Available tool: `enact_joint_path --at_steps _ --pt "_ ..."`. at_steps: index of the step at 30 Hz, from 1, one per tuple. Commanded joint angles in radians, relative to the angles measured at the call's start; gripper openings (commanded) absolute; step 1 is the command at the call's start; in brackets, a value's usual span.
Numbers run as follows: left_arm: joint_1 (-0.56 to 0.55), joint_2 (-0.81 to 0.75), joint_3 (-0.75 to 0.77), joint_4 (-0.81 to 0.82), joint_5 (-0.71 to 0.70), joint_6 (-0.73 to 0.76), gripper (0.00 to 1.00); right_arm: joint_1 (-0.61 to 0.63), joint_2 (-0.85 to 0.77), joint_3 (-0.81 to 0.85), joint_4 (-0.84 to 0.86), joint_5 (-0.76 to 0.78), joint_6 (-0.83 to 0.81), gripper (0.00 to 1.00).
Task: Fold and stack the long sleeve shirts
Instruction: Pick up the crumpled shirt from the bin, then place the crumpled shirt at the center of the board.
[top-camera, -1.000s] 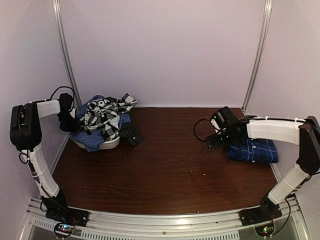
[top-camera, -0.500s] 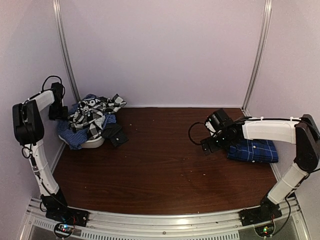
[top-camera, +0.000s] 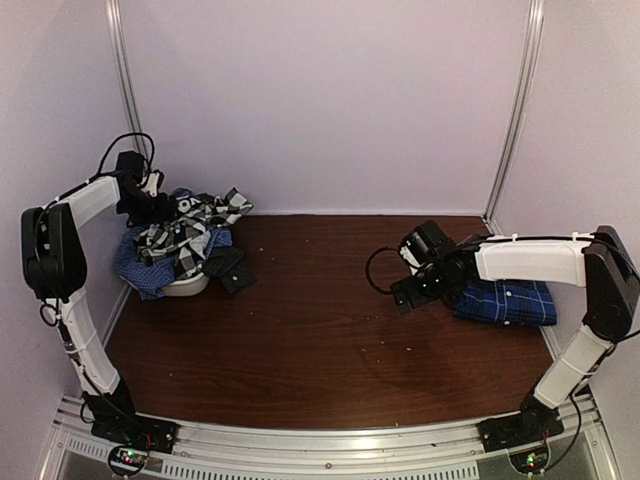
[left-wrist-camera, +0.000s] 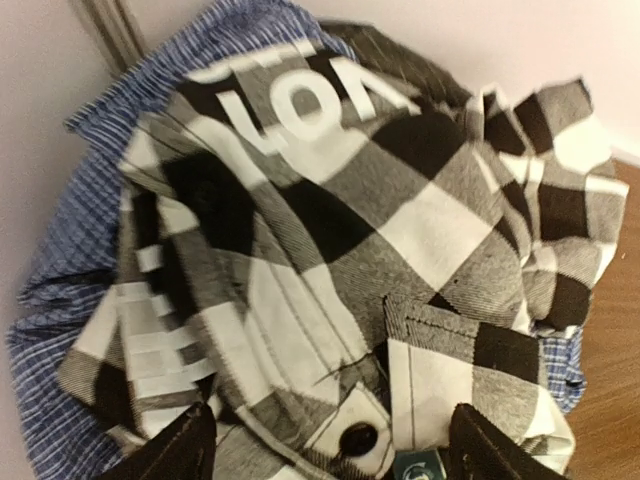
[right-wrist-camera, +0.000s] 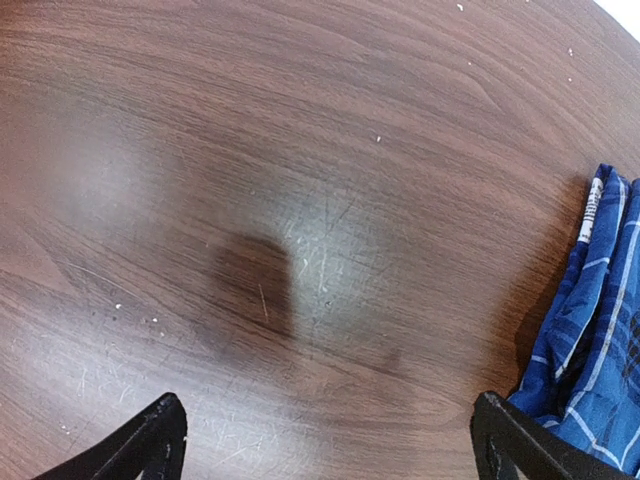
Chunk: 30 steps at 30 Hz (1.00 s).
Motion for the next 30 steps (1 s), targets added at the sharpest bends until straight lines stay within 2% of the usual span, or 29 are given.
enact_joint_path --at_steps 1,4,8,9,11,16,20,27,30 --pt "-0.013 0.101 -0.002 0.026 0.037 -0.022 0.76 0.016 -0.009 0.012 -0.015 0.032 0.028 1.00" --pt "-0.026 0.112 0.005 0.019 0.028 -0.032 0.52 0.020 -0.028 -0.006 -0.014 0.035 0.036 1.00" --pt "-0.041 -0.016 -0.077 0.134 0.080 -0.054 0.17 0.029 -0.044 -0.019 -0.014 0.038 0.049 1.00" --pt "-0.043 -0.056 -0.101 0.166 0.117 -0.060 0.09 0.030 -0.048 -0.022 -0.015 0.039 0.051 1.00" --pt "-0.049 -0.140 -0.128 0.195 0.185 -0.076 0.01 0.033 -0.059 -0.026 -0.018 0.045 0.054 1.00" --pt "-0.090 -0.370 -0.115 0.238 0.391 -0.131 0.00 0.033 -0.097 -0.037 -0.036 0.081 0.063 1.00" --pt "-0.262 -0.449 -0.036 0.281 0.498 -0.238 0.00 0.015 -0.134 -0.033 -0.028 0.093 0.063 1.00" --pt "-0.696 -0.387 0.171 0.306 0.502 -0.289 0.00 -0.135 -0.292 -0.017 0.000 -0.012 0.068 1.00" --pt "-0.799 -0.318 0.192 0.295 0.513 -0.277 0.00 -0.203 -0.377 -0.026 0.020 -0.061 0.067 1.00"
